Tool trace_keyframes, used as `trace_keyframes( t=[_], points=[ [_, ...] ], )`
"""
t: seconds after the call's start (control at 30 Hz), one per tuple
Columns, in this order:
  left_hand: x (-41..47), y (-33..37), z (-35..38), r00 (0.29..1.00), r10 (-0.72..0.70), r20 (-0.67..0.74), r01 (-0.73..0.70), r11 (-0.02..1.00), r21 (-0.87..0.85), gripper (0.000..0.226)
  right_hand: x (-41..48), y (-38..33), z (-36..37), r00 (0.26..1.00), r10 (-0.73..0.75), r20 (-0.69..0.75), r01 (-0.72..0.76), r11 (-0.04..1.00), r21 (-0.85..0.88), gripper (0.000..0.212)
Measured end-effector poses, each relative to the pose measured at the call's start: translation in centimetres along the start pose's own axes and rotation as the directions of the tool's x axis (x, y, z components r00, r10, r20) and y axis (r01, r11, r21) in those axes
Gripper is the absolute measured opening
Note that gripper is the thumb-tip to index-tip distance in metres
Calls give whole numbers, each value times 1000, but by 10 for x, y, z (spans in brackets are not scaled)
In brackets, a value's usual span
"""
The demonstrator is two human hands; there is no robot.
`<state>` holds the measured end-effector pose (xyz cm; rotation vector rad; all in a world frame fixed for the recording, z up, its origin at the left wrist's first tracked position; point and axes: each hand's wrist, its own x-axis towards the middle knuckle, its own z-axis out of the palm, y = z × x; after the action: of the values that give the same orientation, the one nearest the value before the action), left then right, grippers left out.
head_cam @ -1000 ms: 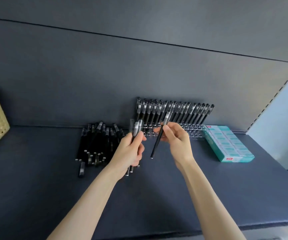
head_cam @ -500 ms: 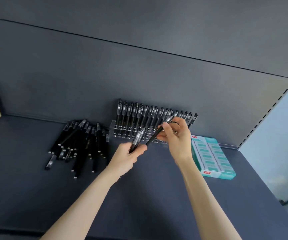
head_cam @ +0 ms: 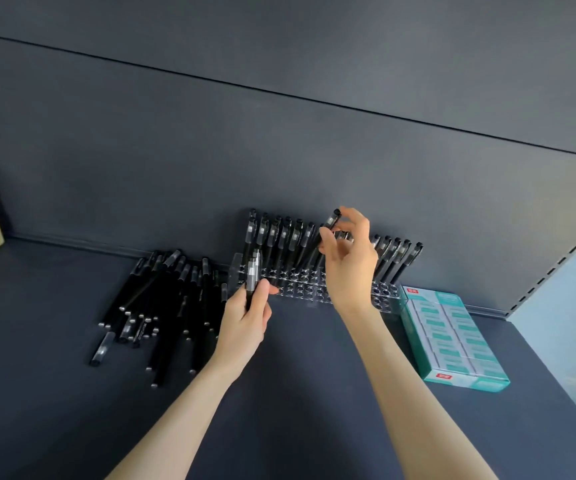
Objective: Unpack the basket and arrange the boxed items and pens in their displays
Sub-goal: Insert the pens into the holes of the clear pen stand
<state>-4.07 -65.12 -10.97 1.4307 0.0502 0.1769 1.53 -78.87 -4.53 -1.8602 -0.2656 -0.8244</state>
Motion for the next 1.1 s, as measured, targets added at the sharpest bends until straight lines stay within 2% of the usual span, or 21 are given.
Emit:
trace_keyframes(
  t=[0.3,0.5,0.63,0.87,1.1],
  points=[
    [4,0,0,999,38,25,-38,999,-4,29,6,3,6,998,-60,20,62,996,-62,30],
    [5,0,0,1000,21,11,-21,1000,-20,30,0,13,8,997,-51,64,63,980,-189,32],
    [5,1,-1,1000,12,-5,-12,1000,-18,30,-2,16,7,991,-94,100,117,959,-258,30],
    [2,2,0,999,-21,47,21,1000,2,31,-3,17,9,981,-77,179,132,940,-315,30],
    [-2,6,0,990,-47,131,49,999,-8,29,-9,11,2,990,-75,119,112,935,-336,31]
  ],
)
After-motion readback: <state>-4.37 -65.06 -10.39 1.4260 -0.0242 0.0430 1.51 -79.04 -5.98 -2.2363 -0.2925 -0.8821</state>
